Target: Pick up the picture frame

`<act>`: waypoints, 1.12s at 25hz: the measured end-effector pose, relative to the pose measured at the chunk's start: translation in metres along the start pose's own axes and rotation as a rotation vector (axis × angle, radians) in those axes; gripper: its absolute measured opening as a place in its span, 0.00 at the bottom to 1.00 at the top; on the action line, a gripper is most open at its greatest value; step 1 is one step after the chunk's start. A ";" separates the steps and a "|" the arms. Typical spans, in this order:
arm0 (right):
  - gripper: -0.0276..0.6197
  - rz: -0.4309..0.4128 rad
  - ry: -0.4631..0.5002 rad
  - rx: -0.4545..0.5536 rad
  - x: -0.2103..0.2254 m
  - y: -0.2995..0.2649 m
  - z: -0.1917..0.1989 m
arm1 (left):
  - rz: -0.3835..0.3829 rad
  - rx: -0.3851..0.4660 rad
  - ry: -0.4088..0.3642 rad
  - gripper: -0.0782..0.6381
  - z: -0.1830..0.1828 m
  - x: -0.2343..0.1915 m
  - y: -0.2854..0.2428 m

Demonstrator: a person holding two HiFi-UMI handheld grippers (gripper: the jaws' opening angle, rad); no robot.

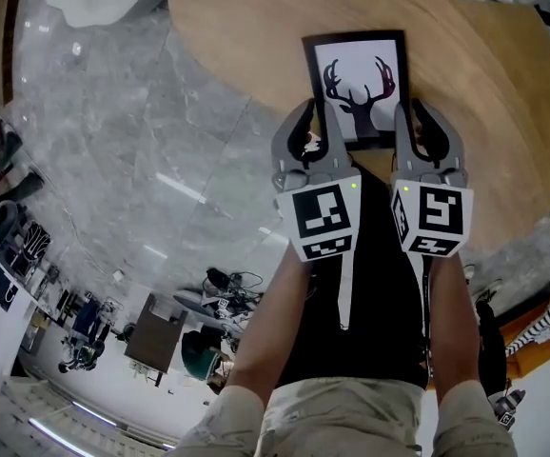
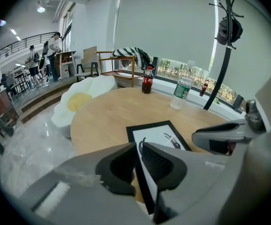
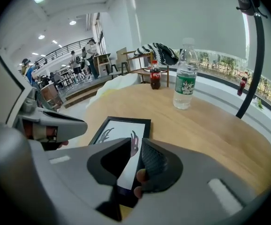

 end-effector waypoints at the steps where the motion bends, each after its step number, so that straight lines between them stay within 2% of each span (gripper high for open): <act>1: 0.16 0.005 -0.006 0.000 0.002 -0.001 0.002 | -0.003 -0.011 0.001 0.18 0.004 -0.001 -0.002; 7: 0.26 0.003 -0.032 -0.029 0.005 -0.011 0.017 | -0.009 -0.087 0.029 0.27 0.028 -0.004 -0.017; 13: 0.27 0.022 -0.072 -0.057 0.013 -0.016 0.036 | 0.010 -0.126 0.036 0.32 0.043 -0.001 -0.027; 28: 0.27 0.004 -0.107 -0.088 0.016 -0.031 0.039 | 0.022 -0.155 0.083 0.33 0.051 0.002 -0.033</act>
Point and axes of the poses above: the fingertips, and each gripper's own axes: y backward along the fingers, x to its right, z out of its underside, the point moved 1 cm from there along y, backward along the fingers, and after that the axes turned 13 degrees about -z, right-handed, at the moved point
